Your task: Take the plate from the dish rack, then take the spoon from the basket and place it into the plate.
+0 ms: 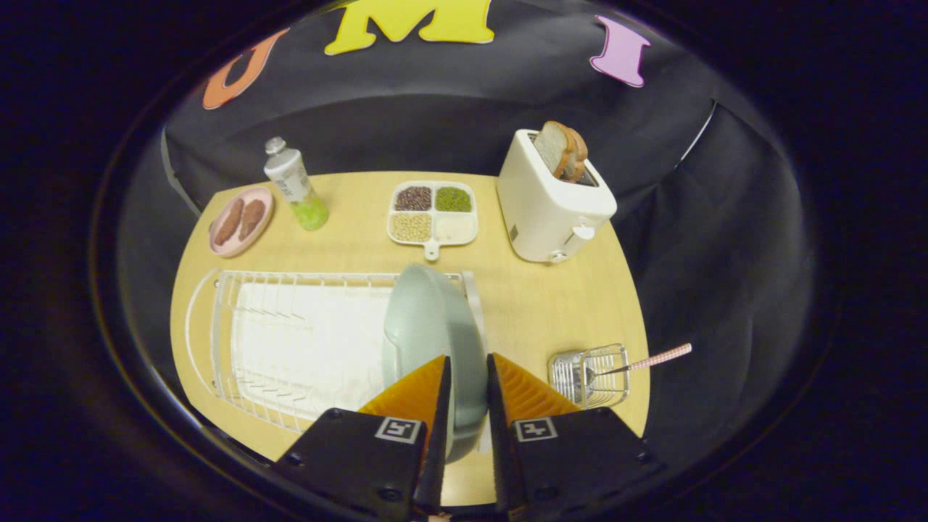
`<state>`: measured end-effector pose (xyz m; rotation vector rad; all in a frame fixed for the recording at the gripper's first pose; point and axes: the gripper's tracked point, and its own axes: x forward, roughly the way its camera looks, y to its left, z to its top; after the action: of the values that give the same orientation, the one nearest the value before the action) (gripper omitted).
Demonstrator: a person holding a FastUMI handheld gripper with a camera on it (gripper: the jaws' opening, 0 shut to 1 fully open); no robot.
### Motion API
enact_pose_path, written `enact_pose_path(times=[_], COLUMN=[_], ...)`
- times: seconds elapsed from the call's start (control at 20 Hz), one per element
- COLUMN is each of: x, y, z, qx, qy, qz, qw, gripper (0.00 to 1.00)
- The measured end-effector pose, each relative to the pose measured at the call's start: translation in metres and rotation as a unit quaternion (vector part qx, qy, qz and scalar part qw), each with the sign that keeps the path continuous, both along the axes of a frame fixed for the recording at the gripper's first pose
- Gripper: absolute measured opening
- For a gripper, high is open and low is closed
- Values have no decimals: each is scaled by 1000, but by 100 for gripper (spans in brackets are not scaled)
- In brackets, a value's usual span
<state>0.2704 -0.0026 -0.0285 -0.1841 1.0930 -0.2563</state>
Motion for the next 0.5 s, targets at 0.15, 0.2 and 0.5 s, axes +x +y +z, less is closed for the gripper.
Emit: enact_pose_path(times=[0.15, 0.2, 0.5], x=[0, -1, -4], y=[10, 12, 35], z=[4, 6, 11], qx=[-33, -49, -123], qy=[9, 7, -25], qz=[2, 0, -23], qw=[999, 999, 992], gripper=[22, 21, 20])
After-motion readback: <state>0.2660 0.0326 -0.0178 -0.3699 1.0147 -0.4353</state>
